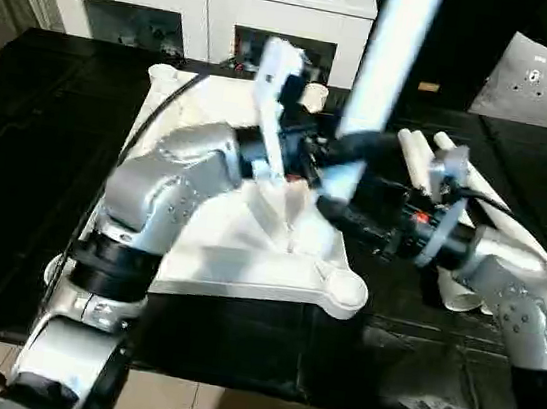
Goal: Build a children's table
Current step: Pick table leg
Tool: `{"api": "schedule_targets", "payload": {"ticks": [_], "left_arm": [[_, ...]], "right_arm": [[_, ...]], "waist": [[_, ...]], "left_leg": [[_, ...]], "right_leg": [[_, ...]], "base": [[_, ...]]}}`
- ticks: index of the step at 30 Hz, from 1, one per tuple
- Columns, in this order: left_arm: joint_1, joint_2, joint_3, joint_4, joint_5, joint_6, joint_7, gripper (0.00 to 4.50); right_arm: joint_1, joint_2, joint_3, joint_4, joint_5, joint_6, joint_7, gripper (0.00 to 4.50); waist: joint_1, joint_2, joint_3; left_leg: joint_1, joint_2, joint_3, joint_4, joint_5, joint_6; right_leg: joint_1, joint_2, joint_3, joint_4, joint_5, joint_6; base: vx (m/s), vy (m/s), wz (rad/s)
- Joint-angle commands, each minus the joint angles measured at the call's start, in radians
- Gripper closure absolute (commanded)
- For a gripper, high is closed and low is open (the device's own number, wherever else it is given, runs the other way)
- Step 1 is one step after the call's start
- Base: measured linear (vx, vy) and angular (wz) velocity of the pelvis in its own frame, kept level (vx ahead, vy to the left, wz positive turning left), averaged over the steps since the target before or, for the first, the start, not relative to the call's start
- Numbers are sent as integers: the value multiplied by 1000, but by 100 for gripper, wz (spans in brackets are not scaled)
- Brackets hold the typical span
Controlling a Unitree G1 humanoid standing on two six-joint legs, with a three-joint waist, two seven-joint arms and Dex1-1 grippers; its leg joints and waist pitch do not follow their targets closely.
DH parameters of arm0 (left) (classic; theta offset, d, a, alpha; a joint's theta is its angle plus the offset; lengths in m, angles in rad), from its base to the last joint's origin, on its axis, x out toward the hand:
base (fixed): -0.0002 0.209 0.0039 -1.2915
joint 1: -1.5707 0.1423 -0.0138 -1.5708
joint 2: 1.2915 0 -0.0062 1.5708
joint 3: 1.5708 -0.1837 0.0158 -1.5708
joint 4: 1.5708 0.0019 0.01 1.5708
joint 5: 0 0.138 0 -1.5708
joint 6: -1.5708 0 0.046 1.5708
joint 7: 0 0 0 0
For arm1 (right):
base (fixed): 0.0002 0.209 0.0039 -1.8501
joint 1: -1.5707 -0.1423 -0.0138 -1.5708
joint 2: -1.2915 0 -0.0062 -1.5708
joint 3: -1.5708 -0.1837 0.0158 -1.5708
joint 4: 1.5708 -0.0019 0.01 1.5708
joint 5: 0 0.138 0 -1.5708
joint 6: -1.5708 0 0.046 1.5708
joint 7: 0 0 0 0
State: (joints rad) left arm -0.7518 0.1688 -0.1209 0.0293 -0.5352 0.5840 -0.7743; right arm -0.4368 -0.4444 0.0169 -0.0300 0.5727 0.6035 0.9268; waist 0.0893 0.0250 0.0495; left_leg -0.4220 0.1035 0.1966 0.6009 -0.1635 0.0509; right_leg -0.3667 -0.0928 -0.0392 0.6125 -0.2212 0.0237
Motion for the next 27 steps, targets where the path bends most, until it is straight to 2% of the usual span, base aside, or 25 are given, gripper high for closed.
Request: {"api": "schedule_targets", "payload": {"ticks": [1, 4, 7, 8, 14, 15, 17, 18, 23, 27], "left_arm": [[1, 3, -14, -25, 8, -12, -10, 264], [4, -1, -18, -22, 16, -24, -14, 264], [8, -5, -23, -26, 20, -29, -20, 264], [9, -5, -25, -30, 20, -29, -21, 264], [20, -6, -45, -41, 23, -31, -30, 264], [21, -6, -45, -41, 24, -31, -30, 264], [24, -8, -49, -39, 29, -34, -30, 264], [26, -9, -49, -39, 30, -34, -29, 264], [26, -12, -50, -41, 31, -33, -26, 264], [23, -13, -51, -38, 32, -36, -23, 265]], "right_arm": [[-16, -9, 10, 1, -15, -6, 12, 0], [-19, -11, 19, 2, -12, -3, 19, 0], [-22, -5, 20, 15, -13, 1, 11, 0], [-23, -2, 20, 21, -15, 2, 9, 26], [-19, 8, 25, 25, -14, 4, 11, 53], [-19, 8, 25, 24, -13, 4, 11, 75], [-19, 9, 27, 23, -11, 4, 13, 78], [-19, 10, 28, 24, -10, 4, 14, 98], [-18, 12, 30, 24, -7, 9, 20, 131], [-15, 13, 34, 21, -6, 13, 23, 175]], "waist": [[-2, -15, -62], [-3, -17, -63], [-3, -17, -62], [-3, -18, -62], [-3, -18, -63], [-2, -18, -63], [-3, -17, -63], [-4, -18, -63], [-3, -18, -64], [-3, -18, -64]], "left_leg": [[50, 126, -57, -83, -255, -29], [48, 126, -56, -81, -235, -13], [48, 126, -56, -80, -237, -9], [48, 126, -56, -80, -240, -10], [50, 126, -55, -80, -236, -12], [50, 126, -55, -80, -233, -11], [49, 127, -55, -80, -229, -8], [49, 126, -55, -79, -227, -7], [49, 126, -54, -78, -223, -1], [49, 126, -55, -79, -233, -7]], "right_leg": [[18, -89, 41, -62, -81, -268], [20, -88, 40, -60, -58, -274], [20, -90, 40, -61, -74, -275], [19, -89, 40, -62, -84, -274], [18, -88, 40, -60, -77, -276], [18, -88, 40, -60, -73, -276], [19, -87, 40, -59, -67, -275], [20, -88, 40, -59, -63, -277], [20, -88, 40, -59, -61, -281], [20, -87, 39, -59, -68, -279]], "base": [[0, 0, 0], [0, 0, 0], [0, 0, 0], [0, 0, 0], [0, 0, 0], [0, 0, 0], [0, 0, 0], [0, 0, 0], [0, 0, 0], [0, 0, 0]]}}
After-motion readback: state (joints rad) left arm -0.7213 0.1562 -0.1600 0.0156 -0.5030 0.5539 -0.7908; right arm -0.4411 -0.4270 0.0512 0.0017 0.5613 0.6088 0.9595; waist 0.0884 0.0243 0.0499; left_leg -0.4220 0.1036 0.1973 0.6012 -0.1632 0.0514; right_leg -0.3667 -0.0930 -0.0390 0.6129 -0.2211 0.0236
